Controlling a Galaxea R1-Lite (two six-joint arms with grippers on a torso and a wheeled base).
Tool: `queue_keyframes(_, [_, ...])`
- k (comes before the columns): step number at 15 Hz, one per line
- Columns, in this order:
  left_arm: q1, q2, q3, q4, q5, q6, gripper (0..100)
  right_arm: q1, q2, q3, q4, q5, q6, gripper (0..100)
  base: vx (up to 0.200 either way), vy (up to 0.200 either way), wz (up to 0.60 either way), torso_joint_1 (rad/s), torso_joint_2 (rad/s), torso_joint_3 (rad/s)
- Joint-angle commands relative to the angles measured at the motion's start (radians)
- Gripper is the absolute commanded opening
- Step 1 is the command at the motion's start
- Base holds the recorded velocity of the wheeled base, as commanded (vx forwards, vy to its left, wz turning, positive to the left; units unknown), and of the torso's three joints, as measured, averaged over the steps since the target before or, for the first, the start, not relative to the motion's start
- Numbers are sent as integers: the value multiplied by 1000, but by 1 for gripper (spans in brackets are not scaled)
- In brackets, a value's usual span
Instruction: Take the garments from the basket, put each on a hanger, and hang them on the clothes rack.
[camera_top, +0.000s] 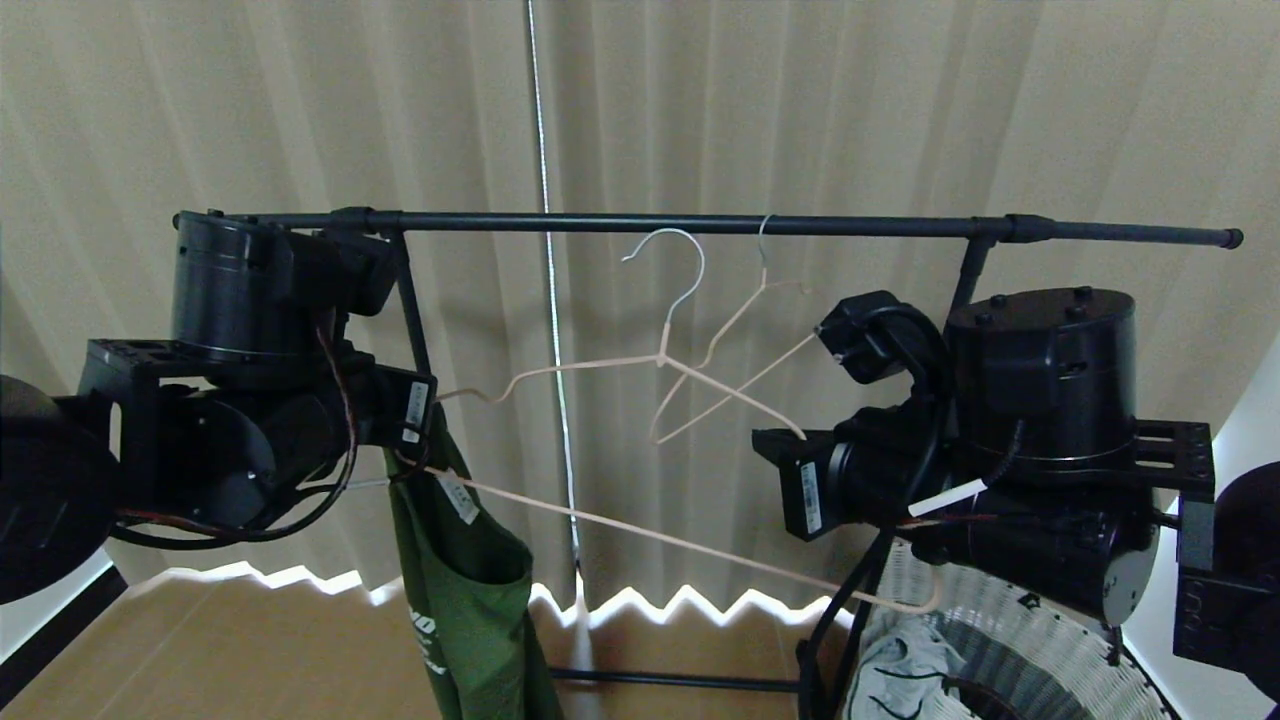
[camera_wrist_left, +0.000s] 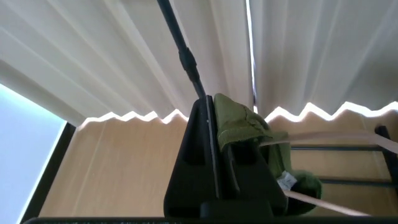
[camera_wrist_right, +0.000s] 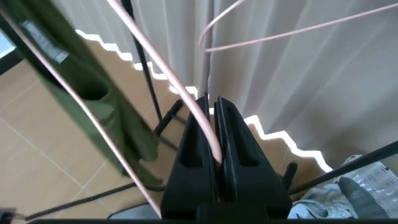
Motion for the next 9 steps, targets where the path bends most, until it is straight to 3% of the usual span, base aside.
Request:
queue_keyframes(1, [0, -5, -2, 7, 2, 2, 0, -12, 14, -19, -1, -3, -1, 0, 0, 0, 0, 0, 0, 0])
queue_keyframes(4, [-3, -45, 0, 64, 5, 29, 0, -29, 56, -68, 3, -49, -3, 0, 0, 0, 0, 0, 0, 0])
queue_keyframes(9, [-25, -49, -3, 90, 7, 31, 0, -24, 82, -107, -1, -55, -3, 0, 0, 0, 0, 0, 0, 0])
